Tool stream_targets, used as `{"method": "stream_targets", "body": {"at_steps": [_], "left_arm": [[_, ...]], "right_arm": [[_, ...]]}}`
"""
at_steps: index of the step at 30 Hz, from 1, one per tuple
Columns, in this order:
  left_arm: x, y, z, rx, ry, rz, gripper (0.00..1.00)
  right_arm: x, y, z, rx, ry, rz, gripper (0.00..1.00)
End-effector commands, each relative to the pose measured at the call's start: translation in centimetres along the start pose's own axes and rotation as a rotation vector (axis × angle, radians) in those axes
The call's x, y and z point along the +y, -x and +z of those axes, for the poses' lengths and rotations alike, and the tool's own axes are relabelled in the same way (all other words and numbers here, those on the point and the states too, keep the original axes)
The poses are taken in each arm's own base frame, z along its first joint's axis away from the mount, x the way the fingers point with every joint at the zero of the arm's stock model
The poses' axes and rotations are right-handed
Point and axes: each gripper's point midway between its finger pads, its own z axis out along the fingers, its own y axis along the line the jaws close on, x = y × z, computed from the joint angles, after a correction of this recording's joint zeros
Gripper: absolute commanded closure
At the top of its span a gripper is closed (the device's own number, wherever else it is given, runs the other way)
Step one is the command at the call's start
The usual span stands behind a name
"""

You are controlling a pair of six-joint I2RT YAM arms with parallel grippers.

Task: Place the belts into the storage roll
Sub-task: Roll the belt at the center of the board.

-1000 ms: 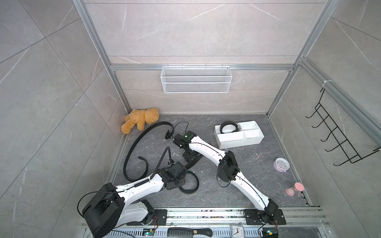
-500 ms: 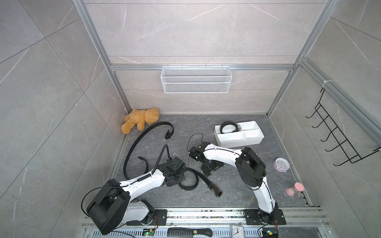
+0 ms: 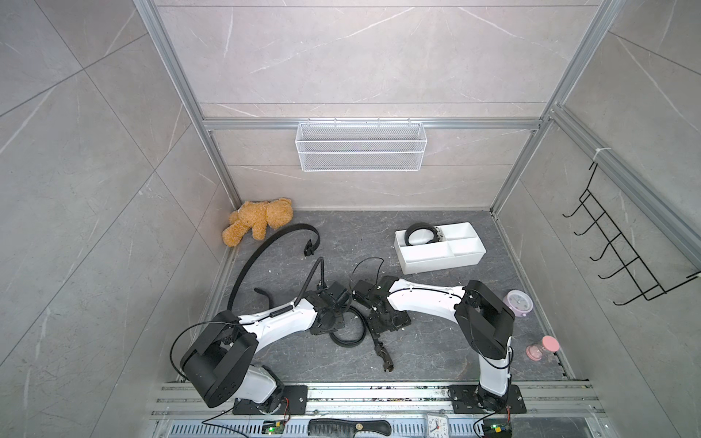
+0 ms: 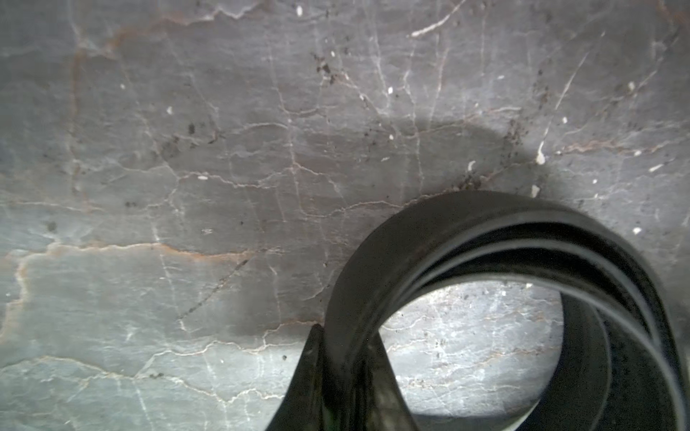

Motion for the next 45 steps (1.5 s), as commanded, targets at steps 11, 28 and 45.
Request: {"method": "stream_targets", "body": {"at_steps": [11, 28, 45], "left_arm": [[3.9, -3.5, 3.5, 0.125, 0.177, 0.009, 1.00], [4.0, -5.2, 4.4, 0.151, 0.185, -0.053, 1.00], [-3.1, -5.6, 6.5, 0.282, -0.020, 0.052, 1.00]], "right_arm": [[2.0, -0.7, -1.1, -0.074, 0.248, 0.117, 0.23], [9.1, -2.8, -1.6, -0.067, 0.492, 0.126, 0.43], [8.6, -3.0, -1.1, -0.118, 0.529, 0.195, 0.45]]}}
